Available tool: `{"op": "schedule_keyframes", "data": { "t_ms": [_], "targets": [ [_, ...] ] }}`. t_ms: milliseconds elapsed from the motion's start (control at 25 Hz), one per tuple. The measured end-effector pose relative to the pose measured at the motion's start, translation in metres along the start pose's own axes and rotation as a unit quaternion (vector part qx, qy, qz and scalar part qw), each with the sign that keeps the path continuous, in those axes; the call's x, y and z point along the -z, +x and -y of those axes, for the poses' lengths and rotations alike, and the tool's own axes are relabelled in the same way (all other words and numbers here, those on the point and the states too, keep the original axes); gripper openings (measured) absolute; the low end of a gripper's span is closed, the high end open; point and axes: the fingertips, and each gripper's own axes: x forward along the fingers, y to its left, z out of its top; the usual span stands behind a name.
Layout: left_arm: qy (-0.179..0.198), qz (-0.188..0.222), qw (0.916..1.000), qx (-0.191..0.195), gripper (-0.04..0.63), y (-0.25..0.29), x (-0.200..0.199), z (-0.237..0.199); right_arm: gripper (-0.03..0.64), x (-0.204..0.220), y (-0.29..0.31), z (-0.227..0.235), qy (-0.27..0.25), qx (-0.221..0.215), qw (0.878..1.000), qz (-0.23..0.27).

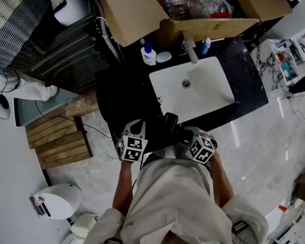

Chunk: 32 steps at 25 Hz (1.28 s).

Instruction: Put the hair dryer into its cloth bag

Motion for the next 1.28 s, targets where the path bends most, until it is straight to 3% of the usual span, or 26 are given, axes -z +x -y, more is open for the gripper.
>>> {"op": "schedule_keyframes", "data": {
  "t_ms": [400, 1280],
  "targets": [
    [-0.028, 0.041, 0.9986, -0.019, 0.006, -0.020, -0.026, -0.001, 0.187, -0.012, 0.004, -0.001, -0.023, -0.023, 0.999, 0.014],
    [-0.055, 0.066, 0.9948, -0.053, 0.006, -0.033, -0.049, 0.012, 0.187, -0.048, 0.022, 0.003, -0.069, -0.068, 0.994, 0.039]
  ]
}}
